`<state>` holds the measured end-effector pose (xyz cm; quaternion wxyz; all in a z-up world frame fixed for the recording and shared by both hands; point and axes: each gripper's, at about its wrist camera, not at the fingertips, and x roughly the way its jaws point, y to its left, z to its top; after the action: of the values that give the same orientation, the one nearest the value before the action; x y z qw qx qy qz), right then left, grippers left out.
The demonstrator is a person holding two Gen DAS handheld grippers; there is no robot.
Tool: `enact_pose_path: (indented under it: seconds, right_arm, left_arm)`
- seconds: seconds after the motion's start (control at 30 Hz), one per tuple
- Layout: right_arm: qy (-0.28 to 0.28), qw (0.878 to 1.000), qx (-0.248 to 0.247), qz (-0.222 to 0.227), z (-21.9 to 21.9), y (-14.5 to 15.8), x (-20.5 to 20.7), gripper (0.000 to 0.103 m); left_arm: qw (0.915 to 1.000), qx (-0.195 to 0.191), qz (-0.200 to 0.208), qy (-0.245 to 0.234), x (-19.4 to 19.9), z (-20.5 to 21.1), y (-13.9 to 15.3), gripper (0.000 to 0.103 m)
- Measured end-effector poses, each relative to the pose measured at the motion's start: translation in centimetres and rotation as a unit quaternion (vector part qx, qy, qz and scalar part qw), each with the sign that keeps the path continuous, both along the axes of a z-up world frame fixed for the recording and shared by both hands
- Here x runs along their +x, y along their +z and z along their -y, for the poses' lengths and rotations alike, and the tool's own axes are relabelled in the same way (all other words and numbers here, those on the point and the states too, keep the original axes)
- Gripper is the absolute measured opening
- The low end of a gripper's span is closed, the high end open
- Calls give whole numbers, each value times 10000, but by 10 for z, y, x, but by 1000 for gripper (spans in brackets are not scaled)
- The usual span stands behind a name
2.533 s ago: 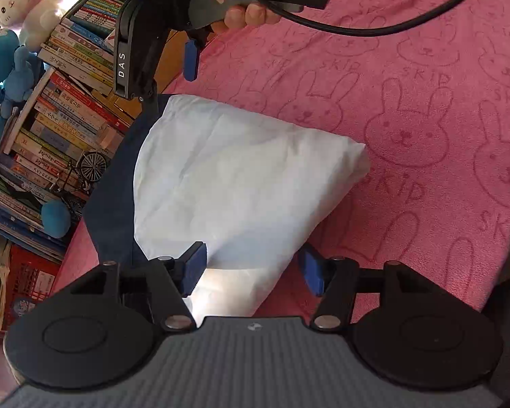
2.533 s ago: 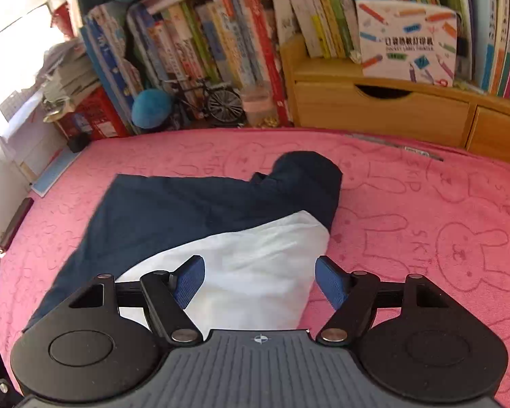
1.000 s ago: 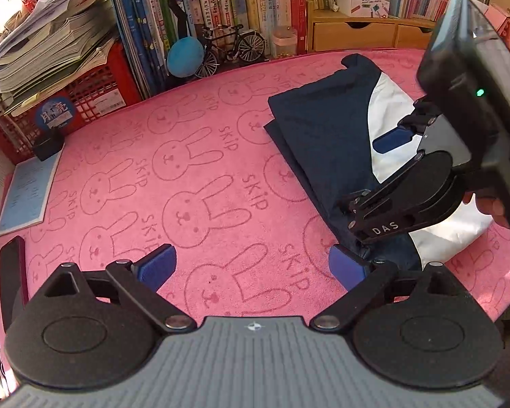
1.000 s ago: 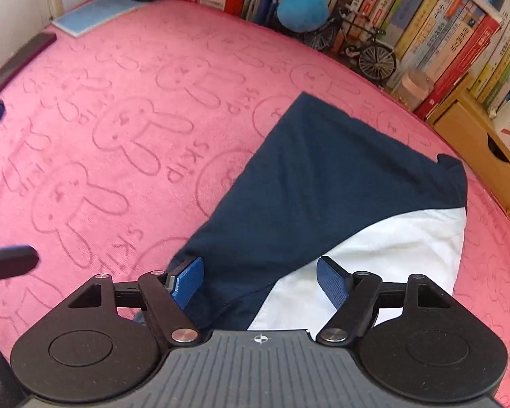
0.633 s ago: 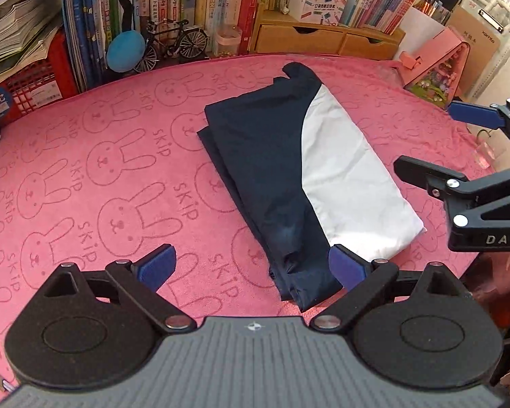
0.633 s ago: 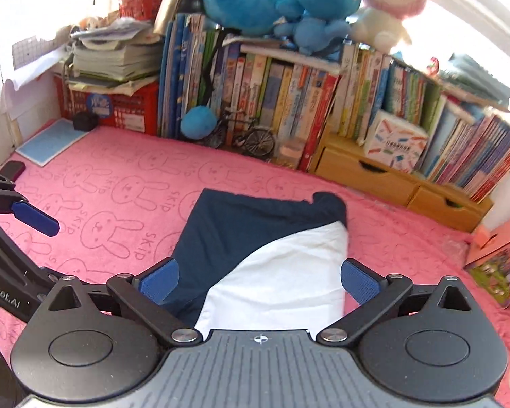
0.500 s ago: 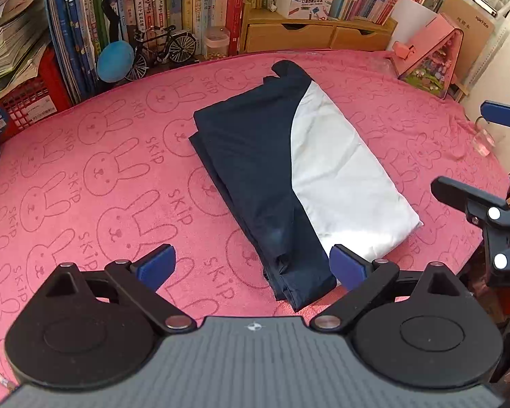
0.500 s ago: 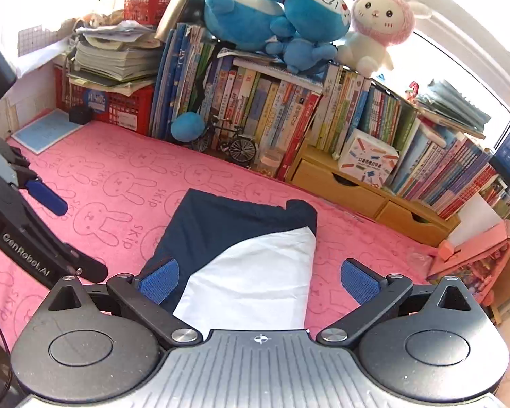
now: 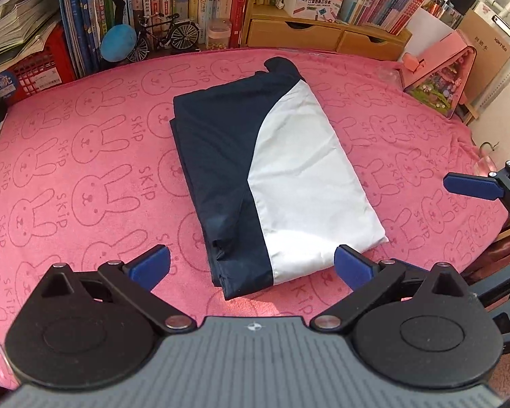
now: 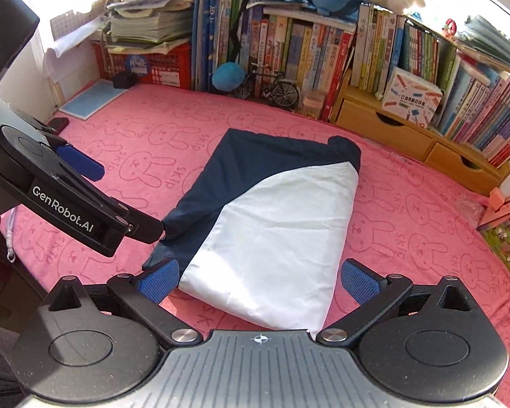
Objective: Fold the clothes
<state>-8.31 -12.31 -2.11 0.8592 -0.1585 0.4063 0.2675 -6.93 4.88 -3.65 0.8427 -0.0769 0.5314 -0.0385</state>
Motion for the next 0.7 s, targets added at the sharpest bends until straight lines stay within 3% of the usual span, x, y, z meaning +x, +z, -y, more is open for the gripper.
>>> enact_pose_path:
  seconds: [0.13, 0.23, 0.37, 0.53, 0.7]
  right_arm:
    - [-384, 9970, 371, -566, 19, -6, 11, 101]
    - [-628, 9963, 355, -467, 25, -1, 11, 99]
    - [-508, 9970, 427, -410, 30, 8, 7, 99]
    - [-493, 9972, 363, -426, 28, 1, 2, 99]
    - [-399, 9978, 297, -448, 21, -1, -3, 99]
  left_arm:
    - [9999, -48, -88, 65, -3, 7, 3, 103]
    - [10000, 93, 7, -20, -7, 16, 9, 103]
    - [9999, -122, -35, -80, -8, 20, 17, 103]
    - [9993, 286, -230, -100, -8, 30, 15, 103]
    - [9991, 246, -315, -116, -9, 29, 11, 103]
